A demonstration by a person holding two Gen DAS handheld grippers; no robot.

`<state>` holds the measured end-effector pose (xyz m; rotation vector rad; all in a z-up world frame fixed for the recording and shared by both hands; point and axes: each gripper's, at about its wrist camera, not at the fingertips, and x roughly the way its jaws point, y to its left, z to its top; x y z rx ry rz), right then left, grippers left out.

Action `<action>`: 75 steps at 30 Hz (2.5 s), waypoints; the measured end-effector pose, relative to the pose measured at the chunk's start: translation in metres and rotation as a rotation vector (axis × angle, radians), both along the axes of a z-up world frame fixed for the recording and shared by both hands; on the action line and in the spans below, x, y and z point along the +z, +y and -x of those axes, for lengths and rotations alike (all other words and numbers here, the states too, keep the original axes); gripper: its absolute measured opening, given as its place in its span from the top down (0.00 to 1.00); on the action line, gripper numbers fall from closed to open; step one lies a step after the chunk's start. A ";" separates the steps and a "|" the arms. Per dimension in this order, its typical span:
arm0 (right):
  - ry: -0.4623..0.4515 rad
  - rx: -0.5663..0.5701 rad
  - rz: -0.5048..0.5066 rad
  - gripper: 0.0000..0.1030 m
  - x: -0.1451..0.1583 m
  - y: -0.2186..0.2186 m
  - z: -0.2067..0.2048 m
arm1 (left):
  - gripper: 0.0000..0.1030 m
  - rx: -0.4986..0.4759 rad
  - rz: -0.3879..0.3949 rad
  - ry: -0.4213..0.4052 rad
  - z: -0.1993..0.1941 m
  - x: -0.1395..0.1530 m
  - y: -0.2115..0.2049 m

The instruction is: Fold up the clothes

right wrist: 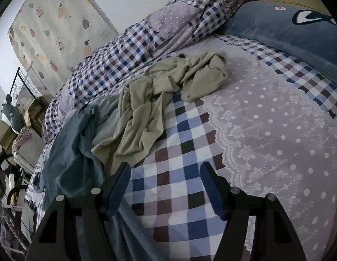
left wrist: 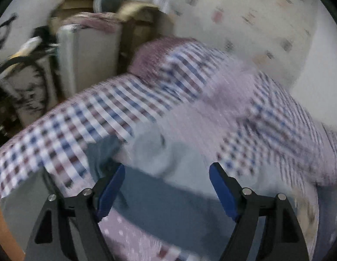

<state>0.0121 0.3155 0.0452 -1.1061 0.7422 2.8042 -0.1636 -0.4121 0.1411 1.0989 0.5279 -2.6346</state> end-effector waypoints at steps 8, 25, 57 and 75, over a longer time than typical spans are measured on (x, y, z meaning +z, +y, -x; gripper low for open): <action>0.005 0.019 -0.014 0.32 0.001 -0.010 0.001 | 0.19 -0.445 0.058 -0.132 -0.115 -0.061 0.101; 0.032 0.001 0.005 0.32 0.007 0.002 -0.013 | 0.99 -0.520 0.059 -0.246 -0.217 -0.126 0.197; -0.158 0.293 0.002 0.32 -0.032 -0.061 0.017 | 0.19 -0.244 -0.088 -0.010 -0.220 -0.033 0.194; -0.212 0.163 -0.110 0.94 -0.027 -0.071 0.038 | 0.25 -0.537 -0.088 -0.046 -0.112 -0.110 0.350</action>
